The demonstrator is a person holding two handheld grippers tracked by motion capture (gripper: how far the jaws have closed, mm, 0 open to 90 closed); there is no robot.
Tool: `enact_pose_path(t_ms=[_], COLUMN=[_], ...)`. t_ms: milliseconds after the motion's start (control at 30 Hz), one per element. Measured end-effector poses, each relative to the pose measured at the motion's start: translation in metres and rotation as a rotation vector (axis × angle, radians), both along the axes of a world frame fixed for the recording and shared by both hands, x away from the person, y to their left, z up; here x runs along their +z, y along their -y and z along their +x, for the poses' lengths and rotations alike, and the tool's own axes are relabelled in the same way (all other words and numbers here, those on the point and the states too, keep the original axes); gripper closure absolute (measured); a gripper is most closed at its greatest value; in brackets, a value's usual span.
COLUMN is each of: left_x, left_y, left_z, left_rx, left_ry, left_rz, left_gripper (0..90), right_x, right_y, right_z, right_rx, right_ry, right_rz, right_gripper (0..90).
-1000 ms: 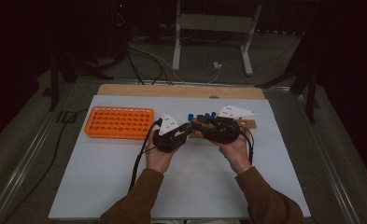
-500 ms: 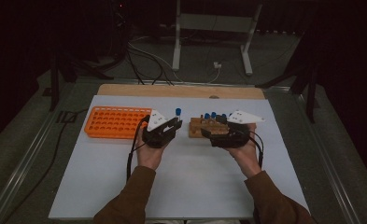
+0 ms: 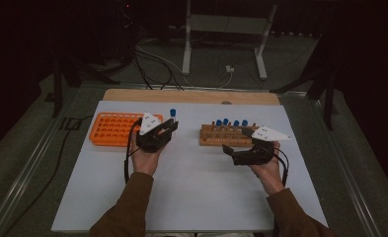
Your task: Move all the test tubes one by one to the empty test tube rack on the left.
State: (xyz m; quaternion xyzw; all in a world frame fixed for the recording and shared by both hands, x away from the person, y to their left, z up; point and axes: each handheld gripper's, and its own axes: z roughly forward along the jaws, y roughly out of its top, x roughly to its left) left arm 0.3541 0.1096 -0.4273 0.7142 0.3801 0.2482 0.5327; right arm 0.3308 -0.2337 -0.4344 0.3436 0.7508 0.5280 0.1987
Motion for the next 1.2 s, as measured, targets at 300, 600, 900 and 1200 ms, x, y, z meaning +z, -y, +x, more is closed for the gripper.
enact_pose_path(t_ms=[300,600,900,1200], left_x=[-0.005,-0.019,-0.039,-0.053], left_y=[-0.019,-0.034,-0.049,-0.049], left_z=[0.010,0.018,0.021,0.023], left_rx=[0.063,0.123,0.186,0.200], left_ry=[0.015,-0.008,-0.043,-0.076], left_rz=[0.002,-0.012,-0.013,0.009], left_gripper=[78.0,78.0,78.0,77.9], right_x=[-0.006,-0.010,-0.012,-0.013], right_y=[0.014,0.017,0.026,0.027], right_z=[-0.011,-0.010,-0.011,-0.011], right_rx=[-0.020,-0.029,-0.052,-0.050], right_ry=[0.026,0.016,0.005,0.005], right_rz=[0.021,0.030,0.052,0.057], right_gripper=[1.0,1.0,0.0,0.0])
